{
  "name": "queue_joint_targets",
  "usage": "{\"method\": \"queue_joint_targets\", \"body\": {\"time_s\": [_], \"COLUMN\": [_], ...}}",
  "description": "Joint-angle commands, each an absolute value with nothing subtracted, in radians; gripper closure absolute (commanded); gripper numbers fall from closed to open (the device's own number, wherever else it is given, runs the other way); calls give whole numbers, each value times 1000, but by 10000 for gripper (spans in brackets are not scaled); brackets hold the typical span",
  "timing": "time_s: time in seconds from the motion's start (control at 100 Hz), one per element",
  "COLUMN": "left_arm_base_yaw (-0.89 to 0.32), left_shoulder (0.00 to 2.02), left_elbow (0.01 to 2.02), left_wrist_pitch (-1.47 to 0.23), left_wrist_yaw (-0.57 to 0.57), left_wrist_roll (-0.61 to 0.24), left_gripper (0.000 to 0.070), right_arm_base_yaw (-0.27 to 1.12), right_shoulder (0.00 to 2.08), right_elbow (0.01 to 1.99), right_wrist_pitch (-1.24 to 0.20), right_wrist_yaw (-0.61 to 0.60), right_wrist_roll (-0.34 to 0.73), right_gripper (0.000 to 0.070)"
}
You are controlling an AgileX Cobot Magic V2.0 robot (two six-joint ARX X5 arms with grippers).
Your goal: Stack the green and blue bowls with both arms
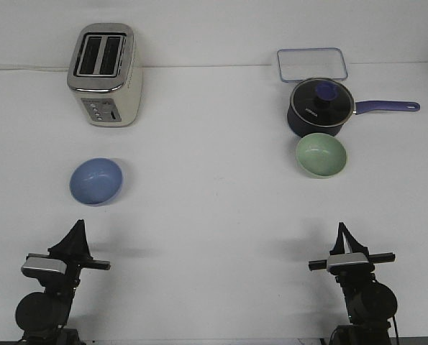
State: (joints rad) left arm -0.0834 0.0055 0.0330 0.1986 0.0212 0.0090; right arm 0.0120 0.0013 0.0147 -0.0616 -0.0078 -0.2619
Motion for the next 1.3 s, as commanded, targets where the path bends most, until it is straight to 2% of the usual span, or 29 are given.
{"method": "queue_joint_targets", "body": {"time_s": [0.0,0.52,0.59,0.869,1.099,1.289], "left_arm_base_yaw": [-85,-85,-85,-85,-85,-85], "left_shoulder": [5,5,5,5,5,5], "left_elbow": [14,14,14,14,14,14], "left_wrist_pitch": [210,210,210,210,210,210], "left_wrist_yaw": [20,20,20,20,20,20], "left_wrist_roll": [4,4,4,4,4,4], "left_gripper": [685,685,685,685,685,685], "right_arm_base_yaw": [13,13,13,13,13,13], "right_shoulder": [1,1,1,1,1,1], "right_elbow": [12,13,13,13,13,13], "right_wrist_pitch": [-48,-42,7,194,234,193], "right_wrist_yaw": [-10,-10,-9,-8,-5,-4], "right_wrist_roll": [-258,-274,-303,-303,-146,-123], "right_gripper": [700,700,700,700,700,700]}}
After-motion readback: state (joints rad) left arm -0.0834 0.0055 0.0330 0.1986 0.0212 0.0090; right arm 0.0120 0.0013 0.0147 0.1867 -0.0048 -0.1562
